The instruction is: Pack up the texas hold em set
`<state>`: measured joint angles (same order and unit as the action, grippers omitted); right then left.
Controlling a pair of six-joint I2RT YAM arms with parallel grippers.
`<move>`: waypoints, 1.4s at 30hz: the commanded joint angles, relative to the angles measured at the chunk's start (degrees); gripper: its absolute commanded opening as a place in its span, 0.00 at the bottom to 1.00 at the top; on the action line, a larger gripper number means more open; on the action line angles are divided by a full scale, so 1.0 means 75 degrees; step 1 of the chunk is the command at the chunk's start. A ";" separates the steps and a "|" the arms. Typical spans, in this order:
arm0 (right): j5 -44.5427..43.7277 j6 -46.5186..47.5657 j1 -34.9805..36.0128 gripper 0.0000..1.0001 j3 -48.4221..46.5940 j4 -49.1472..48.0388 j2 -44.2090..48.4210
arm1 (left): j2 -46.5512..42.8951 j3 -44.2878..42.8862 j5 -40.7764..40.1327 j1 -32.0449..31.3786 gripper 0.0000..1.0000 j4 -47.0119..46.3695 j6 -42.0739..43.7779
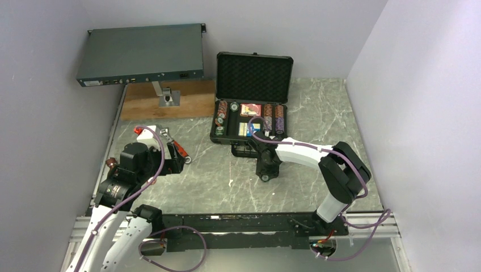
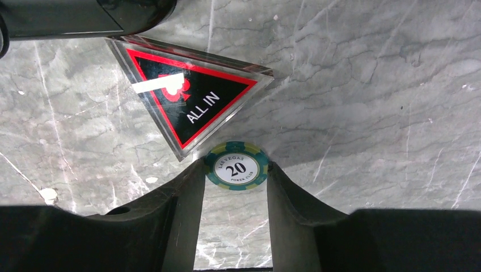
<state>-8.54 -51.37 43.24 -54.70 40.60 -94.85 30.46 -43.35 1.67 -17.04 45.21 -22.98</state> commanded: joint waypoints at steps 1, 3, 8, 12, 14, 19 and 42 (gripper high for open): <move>0.0103 -0.0119 0.0183 0.39 0.0184 -0.0422 -0.0297 | -0.0064 0.0003 -0.0023 0.0033 0.99 -0.0250 0.0124; 0.0166 -0.0131 0.0220 0.33 0.0273 -0.0486 -0.0345 | -0.0074 0.0003 -0.0027 0.0033 0.99 -0.0251 0.0123; 0.0098 -0.0080 0.0246 0.23 0.0273 -0.0417 -0.0366 | -0.0083 0.0003 -0.0024 0.0033 0.99 -0.0251 0.0123; -0.0080 -0.0016 0.0243 0.21 -0.0028 -0.0046 -0.0133 | -0.0064 0.0003 -0.0022 0.0033 0.99 -0.0251 0.0123; -0.0152 0.0006 0.0248 0.21 -0.0172 0.0128 0.0027 | -0.0060 0.0003 -0.0024 0.0034 0.99 -0.0251 0.0123; -0.0307 -0.0014 0.0264 0.20 -0.0483 0.0560 0.0505 | -0.0058 0.0003 -0.0035 0.0033 0.99 -0.0251 0.0117; -0.1024 0.0570 -0.0163 0.22 -0.2635 0.1662 0.0561 | -0.0038 0.0014 -0.0021 0.0033 0.99 -0.0260 0.0111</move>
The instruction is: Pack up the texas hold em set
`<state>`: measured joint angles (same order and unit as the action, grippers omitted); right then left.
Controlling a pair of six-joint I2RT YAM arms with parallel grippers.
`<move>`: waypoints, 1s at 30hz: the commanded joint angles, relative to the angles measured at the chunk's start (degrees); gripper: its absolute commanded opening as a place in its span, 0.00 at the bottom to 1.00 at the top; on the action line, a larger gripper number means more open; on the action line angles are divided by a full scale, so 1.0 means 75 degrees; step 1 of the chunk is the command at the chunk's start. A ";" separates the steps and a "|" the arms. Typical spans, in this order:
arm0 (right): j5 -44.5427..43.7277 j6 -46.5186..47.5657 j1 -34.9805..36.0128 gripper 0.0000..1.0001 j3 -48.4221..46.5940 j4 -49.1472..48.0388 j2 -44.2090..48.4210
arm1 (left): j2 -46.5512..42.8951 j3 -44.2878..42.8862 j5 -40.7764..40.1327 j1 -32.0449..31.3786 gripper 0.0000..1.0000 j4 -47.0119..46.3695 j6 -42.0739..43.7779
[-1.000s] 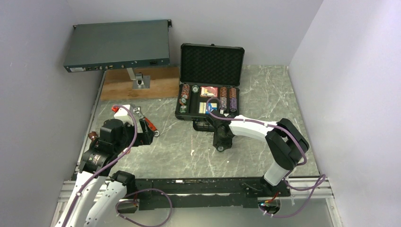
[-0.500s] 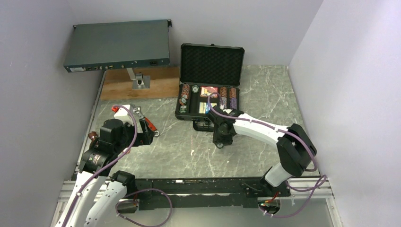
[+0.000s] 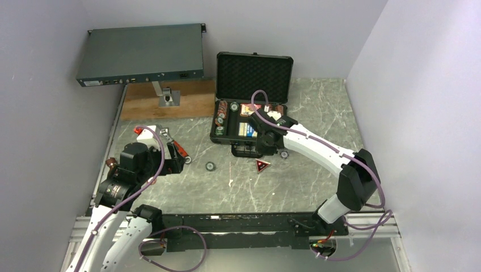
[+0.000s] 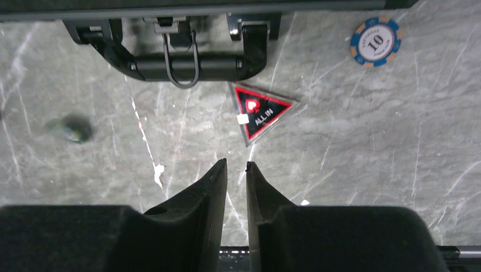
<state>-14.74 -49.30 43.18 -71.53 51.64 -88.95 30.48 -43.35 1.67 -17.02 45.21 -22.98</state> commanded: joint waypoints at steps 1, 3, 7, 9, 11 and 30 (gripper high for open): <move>-0.0156 0.0334 -0.0155 0.22 -0.0457 0.0177 -0.0284 | -0.0035 0.0015 -0.0020 0.0030 0.99 -0.0262 0.0111; -0.0035 0.0383 -0.0163 0.24 -0.0487 0.0148 -0.0348 | -0.0007 0.0022 0.0008 0.0030 0.99 -0.0268 0.0115; 0.0133 0.0353 -0.0156 0.47 -0.0240 -0.0021 -0.0116 | 0.0185 0.0052 0.0105 0.0022 0.99 -0.0321 0.0133; 0.0148 0.0367 -0.0161 0.65 -0.0065 -0.0085 0.0049 | 0.0454 0.0048 0.0036 0.0003 0.99 -0.0286 0.0087; 0.0103 0.0413 -0.0157 0.73 0.0010 -0.0043 0.0167 | 0.1056 -0.0099 -0.0150 -0.0064 0.99 -0.0121 0.0019; -0.0171 -0.0090 -0.0172 0.79 0.1264 0.0715 0.2255 | 0.5655 -0.0733 -0.1520 -0.1597 0.82 -0.0874 -0.1779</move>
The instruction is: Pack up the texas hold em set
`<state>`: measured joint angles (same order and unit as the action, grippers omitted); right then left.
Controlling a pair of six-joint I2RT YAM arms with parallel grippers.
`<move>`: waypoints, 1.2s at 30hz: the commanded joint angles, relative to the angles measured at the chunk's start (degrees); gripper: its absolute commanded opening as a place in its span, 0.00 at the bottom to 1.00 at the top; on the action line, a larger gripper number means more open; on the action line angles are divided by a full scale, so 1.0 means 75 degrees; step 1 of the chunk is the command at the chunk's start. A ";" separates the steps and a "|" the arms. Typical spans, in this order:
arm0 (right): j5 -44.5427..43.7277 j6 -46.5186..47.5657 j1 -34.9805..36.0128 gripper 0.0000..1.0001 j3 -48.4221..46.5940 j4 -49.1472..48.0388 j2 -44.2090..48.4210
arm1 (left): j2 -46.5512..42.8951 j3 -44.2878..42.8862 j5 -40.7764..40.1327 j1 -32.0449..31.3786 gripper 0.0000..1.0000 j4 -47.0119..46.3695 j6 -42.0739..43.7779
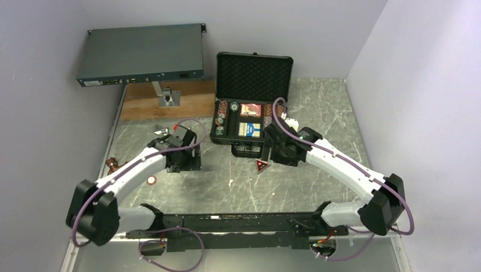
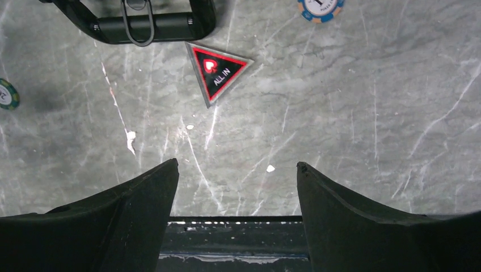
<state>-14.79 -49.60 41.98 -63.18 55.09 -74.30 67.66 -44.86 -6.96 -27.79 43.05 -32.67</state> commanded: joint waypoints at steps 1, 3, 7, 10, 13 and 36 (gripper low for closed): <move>-0.0108 -0.0024 -0.0017 0.79 0.0180 0.0284 0.0323 | 0.0951 -0.0655 -0.0428 -0.0176 0.81 -0.0594 -0.0480; 0.0035 -0.0052 -0.0019 0.79 0.0101 0.0461 0.0352 | 0.1407 -0.0928 -0.0477 -0.0185 0.79 -0.0604 -0.0334; 0.0105 -0.0139 -0.0025 0.78 0.0216 0.0581 0.0773 | 0.2169 -0.1248 -0.0478 -0.0185 0.71 -0.0860 -0.0049; -0.0053 -0.0177 -0.0019 0.78 0.0356 0.0789 0.1256 | 0.2648 -0.1486 -0.0563 -0.0191 0.67 -0.0829 -0.0044; -0.0264 -0.0132 -0.0044 0.79 0.0349 0.1078 0.1591 | 0.2884 -0.1517 -0.0686 -0.0197 0.66 -0.0832 -0.0157; -0.0224 -0.0065 -0.0064 0.78 0.0373 0.1485 0.1815 | 0.3741 -0.0588 -0.0654 -0.0185 0.48 -0.1686 -0.0844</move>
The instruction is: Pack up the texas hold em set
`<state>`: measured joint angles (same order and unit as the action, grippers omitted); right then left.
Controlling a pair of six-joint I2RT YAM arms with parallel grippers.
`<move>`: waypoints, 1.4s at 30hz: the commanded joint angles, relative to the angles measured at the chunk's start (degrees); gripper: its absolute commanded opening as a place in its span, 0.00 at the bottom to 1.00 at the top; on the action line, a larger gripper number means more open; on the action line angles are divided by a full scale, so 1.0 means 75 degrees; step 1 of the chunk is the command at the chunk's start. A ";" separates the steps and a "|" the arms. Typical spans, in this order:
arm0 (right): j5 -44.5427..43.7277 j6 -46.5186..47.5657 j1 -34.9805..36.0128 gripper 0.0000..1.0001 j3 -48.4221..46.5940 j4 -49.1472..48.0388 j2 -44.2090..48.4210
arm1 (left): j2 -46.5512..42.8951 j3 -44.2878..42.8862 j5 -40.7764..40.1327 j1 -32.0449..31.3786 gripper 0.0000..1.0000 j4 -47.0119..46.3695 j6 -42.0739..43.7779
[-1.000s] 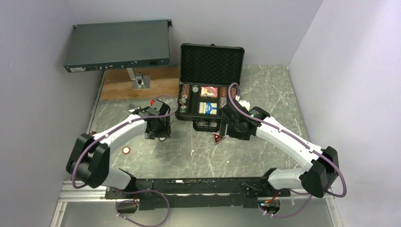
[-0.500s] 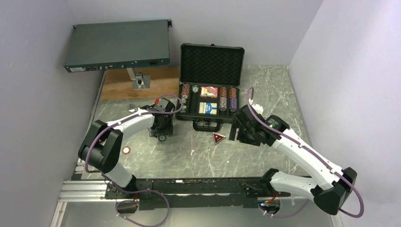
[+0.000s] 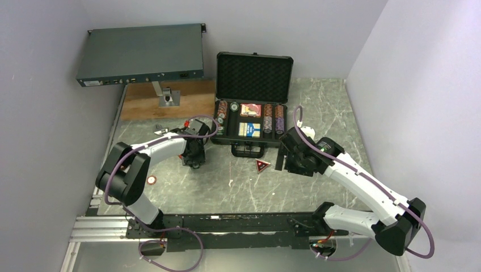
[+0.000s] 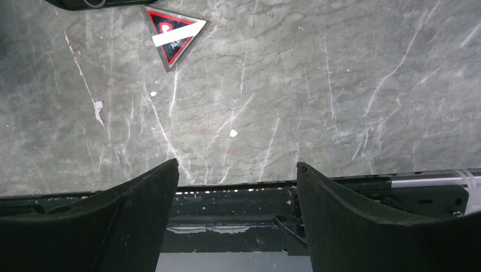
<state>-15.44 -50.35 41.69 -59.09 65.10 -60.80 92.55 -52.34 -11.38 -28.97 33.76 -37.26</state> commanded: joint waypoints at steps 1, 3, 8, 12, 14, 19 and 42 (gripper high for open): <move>-0.0149 0.0033 -0.0026 0.78 -0.0181 0.0152 0.0018 | 0.0360 0.0459 -0.0078 -0.0028 0.46 -0.0473 -0.0246; -0.0173 0.0049 -0.0028 0.78 -0.0190 0.0124 -0.0014 | 0.0287 0.0586 -0.0038 -0.0028 0.39 -0.0569 -0.0268; -0.0179 0.0091 -0.0045 0.78 -0.0289 0.0052 -0.0216 | 0.0116 0.0779 0.0004 -0.0085 0.25 -0.0592 -0.0283; -0.0173 0.0101 -0.0040 0.78 -0.0475 -0.0027 -0.0356 | -0.0353 0.0827 -0.0005 -0.0155 0.21 -0.0478 -0.0192; -0.0200 0.0104 -0.0044 0.78 -0.0558 -0.0050 -0.0411 | -0.0631 0.0783 0.0016 -0.0184 0.18 -0.0391 -0.0117; -0.0159 0.0063 -0.0051 0.78 -0.0674 -0.0167 -0.0533 | -0.1256 0.0496 -0.0090 -0.0233 0.17 -0.0042 0.0056; 0.0055 -0.0161 -0.0051 0.77 -0.0635 -0.0182 -0.0606 | -0.0666 0.0401 0.0018 -0.0292 0.66 -0.0594 0.0652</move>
<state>-14.96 -50.52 41.43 -61.93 63.11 -66.02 85.82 -49.87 -12.34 -31.11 32.86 -33.85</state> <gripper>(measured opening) 0.773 0.638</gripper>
